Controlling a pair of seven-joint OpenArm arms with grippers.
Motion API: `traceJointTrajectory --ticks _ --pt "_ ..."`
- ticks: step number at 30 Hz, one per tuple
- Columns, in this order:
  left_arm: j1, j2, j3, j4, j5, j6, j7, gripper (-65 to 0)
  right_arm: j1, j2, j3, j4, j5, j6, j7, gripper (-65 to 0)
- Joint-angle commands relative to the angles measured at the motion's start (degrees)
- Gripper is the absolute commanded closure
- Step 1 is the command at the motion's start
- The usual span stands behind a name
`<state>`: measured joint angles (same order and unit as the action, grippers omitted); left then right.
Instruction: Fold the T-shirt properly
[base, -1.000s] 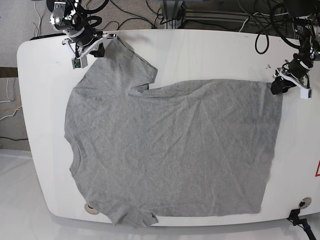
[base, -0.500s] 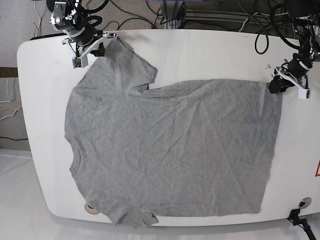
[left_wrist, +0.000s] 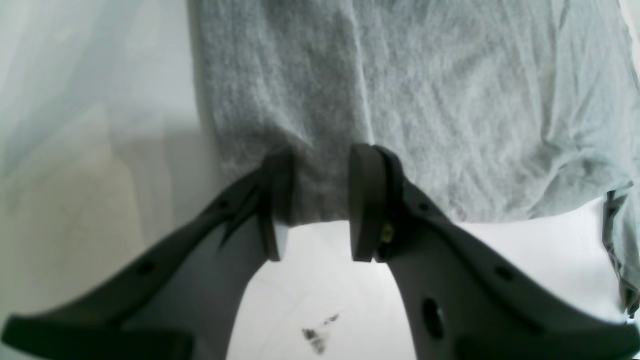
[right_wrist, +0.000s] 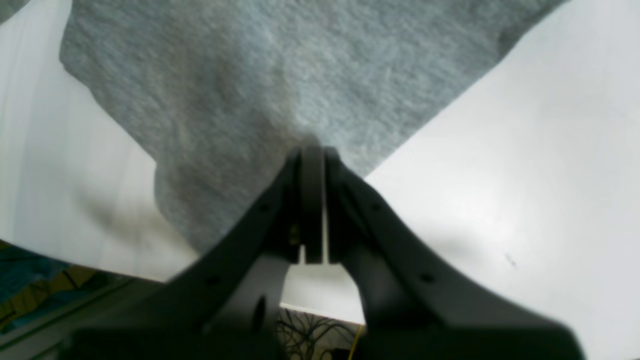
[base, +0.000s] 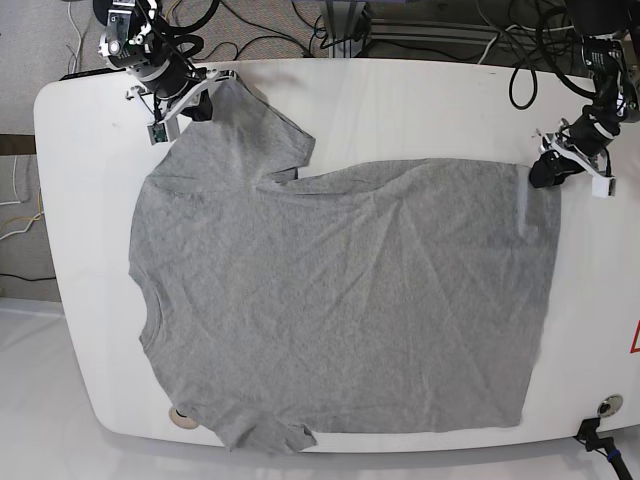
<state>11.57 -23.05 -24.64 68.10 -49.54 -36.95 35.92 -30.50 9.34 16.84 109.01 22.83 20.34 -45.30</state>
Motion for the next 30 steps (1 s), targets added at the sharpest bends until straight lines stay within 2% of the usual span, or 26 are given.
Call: traceJointTrajectory --ticks 1,14,20,30 --pt "-0.5 -0.7 0.0 -0.3 -0.5 -0.3 -0.6 -18.5 0.1 0.4 0.2 0.6 0.7 0.0 0.9 0.0" --pt "-2.4 0.0 4.5 -2.7 0.1 -0.6 0.3 -18.3 0.4 0.5 0.1 0.0 0.8 -0.5 0.8 0.0" --pt "-3.6 0.0 4.6 -4.5 -0.8 -0.9 1.5 -18.9 0.5 0.5 0.2 -0.2 1.0 -0.4 0.6 0.0" --pt "-4.4 -0.2 4.1 -6.3 0.3 -1.4 0.2 -18.1 0.4 0.7 0.2 -0.6 1.3 -0.3 0.6 0.0"
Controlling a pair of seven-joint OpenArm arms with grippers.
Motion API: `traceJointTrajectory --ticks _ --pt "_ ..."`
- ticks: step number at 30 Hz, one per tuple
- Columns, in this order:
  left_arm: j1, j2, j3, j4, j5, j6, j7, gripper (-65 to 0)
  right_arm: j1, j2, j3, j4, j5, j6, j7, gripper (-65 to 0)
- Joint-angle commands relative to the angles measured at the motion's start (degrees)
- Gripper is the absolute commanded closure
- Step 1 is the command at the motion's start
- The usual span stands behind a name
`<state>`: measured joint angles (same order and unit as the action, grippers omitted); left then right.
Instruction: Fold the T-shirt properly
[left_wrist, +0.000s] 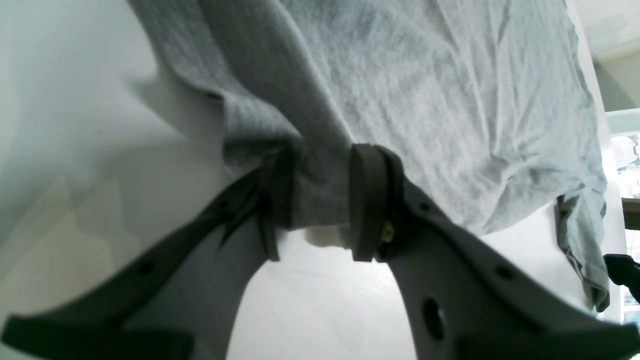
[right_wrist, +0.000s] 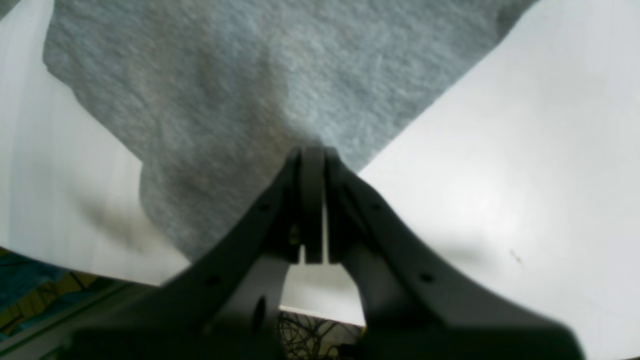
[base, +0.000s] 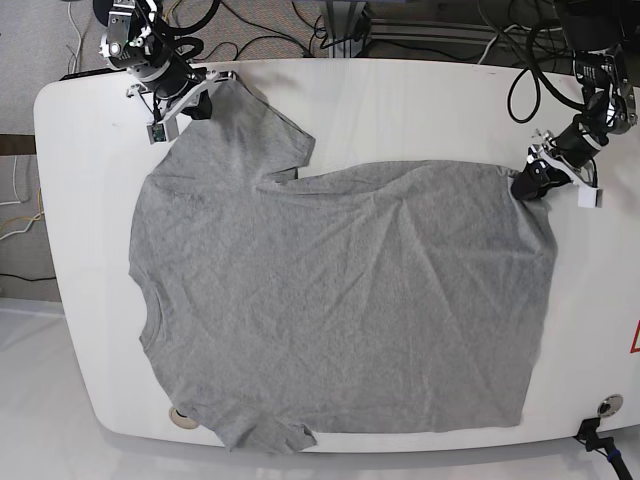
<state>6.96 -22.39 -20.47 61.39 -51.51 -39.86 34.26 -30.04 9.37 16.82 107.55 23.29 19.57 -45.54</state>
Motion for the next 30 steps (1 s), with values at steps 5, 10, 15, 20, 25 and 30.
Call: traceJointTrajectory --ticks 5,10,15,20,25,30 --pt "0.2 -0.8 0.3 0.5 1.9 0.7 1.7 -16.2 -0.3 0.6 0.5 0.7 1.8 0.3 0.1 0.0" --pt "0.2 -1.0 0.3 0.4 1.6 1.7 1.1 -17.5 -0.7 0.6 0.6 0.4 4.3 0.7 -0.4 0.0" --pt "0.1 -1.1 0.4 0.7 1.2 1.0 1.1 -15.4 -1.2 0.6 0.6 0.6 6.7 2.2 -0.7 0.0" --pt "-0.1 -1.2 0.6 1.0 1.3 1.0 0.4 0.0 -1.6 0.7 0.8 0.7 8.9 3.1 -1.1 0.0" --pt "0.3 -1.6 0.9 2.7 0.6 1.3 1.6 0.0 -2.4 0.8 0.7 0.6 9.1 3.5 -1.1 0.0" --pt "0.7 -1.7 0.9 6.2 0.1 1.2 2.9 0.0 -3.4 0.8 0.8 0.4 8.9 3.7 -1.1 0.0"
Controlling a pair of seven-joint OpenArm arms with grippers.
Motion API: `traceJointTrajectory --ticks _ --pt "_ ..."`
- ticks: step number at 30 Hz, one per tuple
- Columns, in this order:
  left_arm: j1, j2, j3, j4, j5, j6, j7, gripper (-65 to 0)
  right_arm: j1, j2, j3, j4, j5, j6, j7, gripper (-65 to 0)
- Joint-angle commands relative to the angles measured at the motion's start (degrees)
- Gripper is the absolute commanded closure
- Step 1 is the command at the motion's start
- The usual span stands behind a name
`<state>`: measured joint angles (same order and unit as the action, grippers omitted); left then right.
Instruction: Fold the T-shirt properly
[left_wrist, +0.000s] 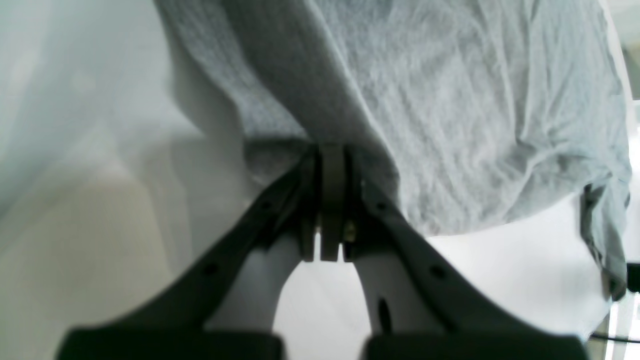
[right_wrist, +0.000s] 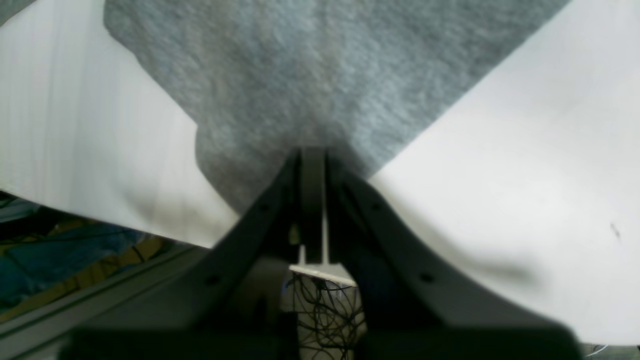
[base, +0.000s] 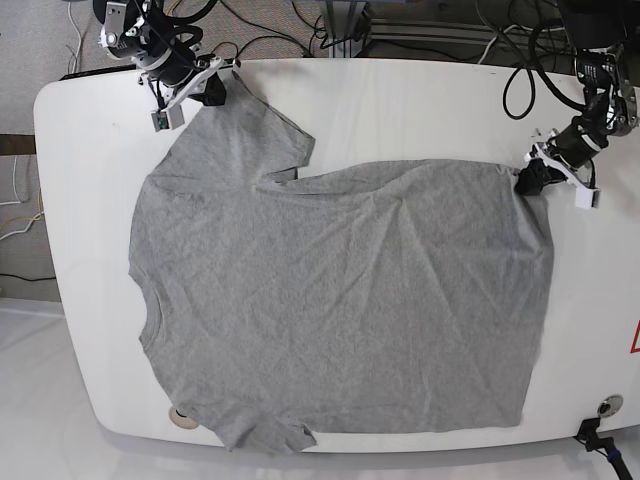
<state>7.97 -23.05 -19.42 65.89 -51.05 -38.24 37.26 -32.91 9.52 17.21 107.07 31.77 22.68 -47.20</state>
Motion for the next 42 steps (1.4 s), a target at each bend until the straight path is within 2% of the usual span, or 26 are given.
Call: traceJointTrajectory --ticks 1,8,12,18,23,24,26,34,35,42 --pt "-0.3 -1.0 0.0 2.1 -0.3 -0.2 -0.1 0.0 -0.6 0.7 0.3 0.8 0.2 0.6 0.7 0.0" --pt "-0.2 -3.1 0.1 2.9 -0.2 -0.1 -0.3 0.0 -0.9 0.7 0.3 0.9 -0.7 0.5 0.6 0.0" --pt "-0.3 -5.5 0.4 3.3 -0.2 0.0 -0.6 0.0 -1.2 0.7 0.4 0.7 -3.1 0.3 0.8 0.0" --pt "0.1 -6.7 0.3 4.5 -0.2 0.1 -1.3 0.0 -1.4 0.7 1.0 1.0 -5.5 0.2 2.1 -0.1" --pt "0.9 -6.7 0.2 5.3 -0.2 -0.1 -2.4 0.0 -1.8 0.8 1.6 -0.1 -6.0 0.0 3.7 0.0" --pt "1.2 -5.7 0.4 4.2 0.7 -1.8 -1.6 0.0 -1.0 0.5 1.5 0.8 -5.4 0.5 3.2 0.0" --pt "1.3 -5.9 0.3 3.9 0.6 -1.8 -1.6 0.0 -1.0 0.7 1.4 1.0 -5.5 0.5 3.3 0.0" --pt "2.8 -6.0 0.0 4.4 0.4 -1.8 -1.9 0.0 -2.2 3.1 2.3 0.9 -5.2 1.2 3.2 0.0" --pt "4.6 -4.2 1.4 2.9 1.9 -1.2 -0.4 -0.7 0.9 0.6 1.3 0.5 -5.1 1.3 3.9 -0.9" --pt "5.5 -4.4 1.4 3.3 1.9 -1.2 -0.5 -0.8 1.8 -0.1 1.4 0.8 -5.1 1.4 3.9 -0.9"
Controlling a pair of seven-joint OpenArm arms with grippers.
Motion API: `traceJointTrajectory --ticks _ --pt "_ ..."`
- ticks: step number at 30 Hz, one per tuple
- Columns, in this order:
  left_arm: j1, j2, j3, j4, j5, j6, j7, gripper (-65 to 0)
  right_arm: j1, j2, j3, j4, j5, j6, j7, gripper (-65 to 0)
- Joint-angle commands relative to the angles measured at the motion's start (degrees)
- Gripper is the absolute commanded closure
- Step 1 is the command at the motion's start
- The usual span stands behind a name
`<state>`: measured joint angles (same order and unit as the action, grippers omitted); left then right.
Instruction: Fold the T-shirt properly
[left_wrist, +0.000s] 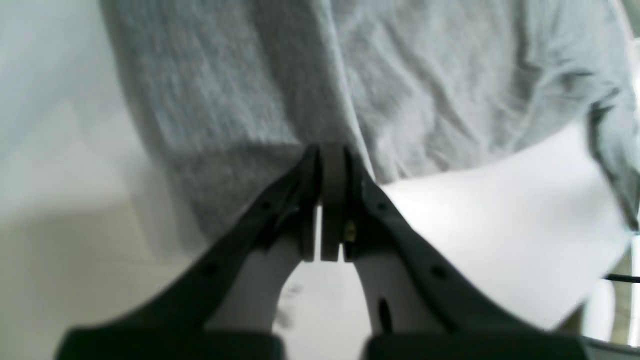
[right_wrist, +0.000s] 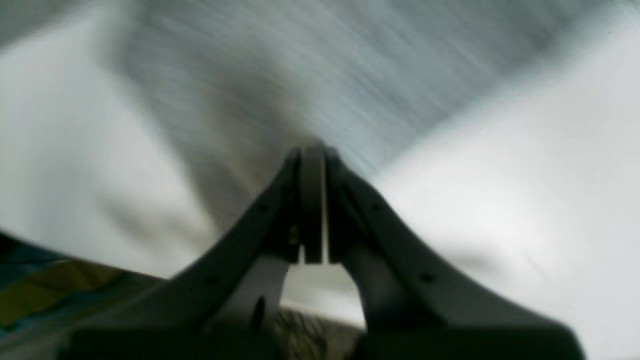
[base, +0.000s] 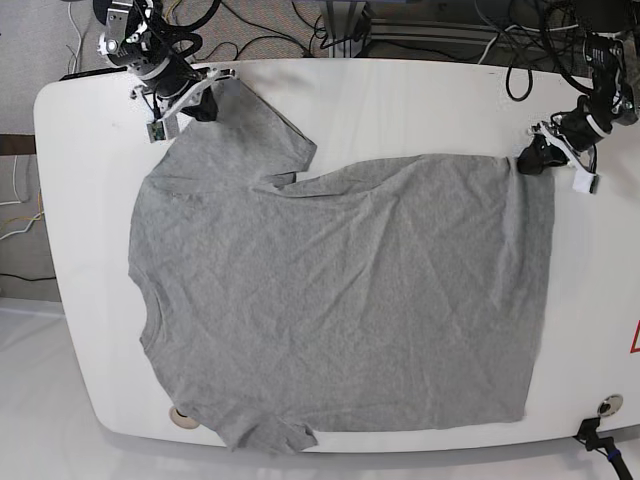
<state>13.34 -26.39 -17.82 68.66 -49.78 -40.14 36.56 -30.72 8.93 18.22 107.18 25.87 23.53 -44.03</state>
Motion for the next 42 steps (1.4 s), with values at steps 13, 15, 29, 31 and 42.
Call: traceJointTrajectory --ticks 13,15,29,31,42 --pt "0.4 -2.9 -4.0 2.5 0.8 0.9 0.1 -22.2 -0.4 0.4 0.5 0.7 0.8 0.5 0.7 -1.5" --pt "0.9 -3.0 -4.5 2.8 0.8 0.8 0.1 -24.5 -0.5 0.4 0.6 1.3 0.8 0.5 0.7 -2.4" --pt "1.1 -4.5 -6.7 9.0 0.8 0.7 1.6 -32.8 -0.7 0.4 0.6 2.0 0.9 0.5 0.7 -22.1" --pt "1.1 -4.5 -7.2 9.0 0.8 0.7 1.7 -32.8 -0.7 0.4 0.6 2.1 0.9 0.5 0.7 -24.8" --pt "2.3 -4.5 -11.1 8.6 0.8 0.6 1.7 -42.7 -0.7 -1.6 2.0 4.1 0.9 1.2 0.7 -35.2"
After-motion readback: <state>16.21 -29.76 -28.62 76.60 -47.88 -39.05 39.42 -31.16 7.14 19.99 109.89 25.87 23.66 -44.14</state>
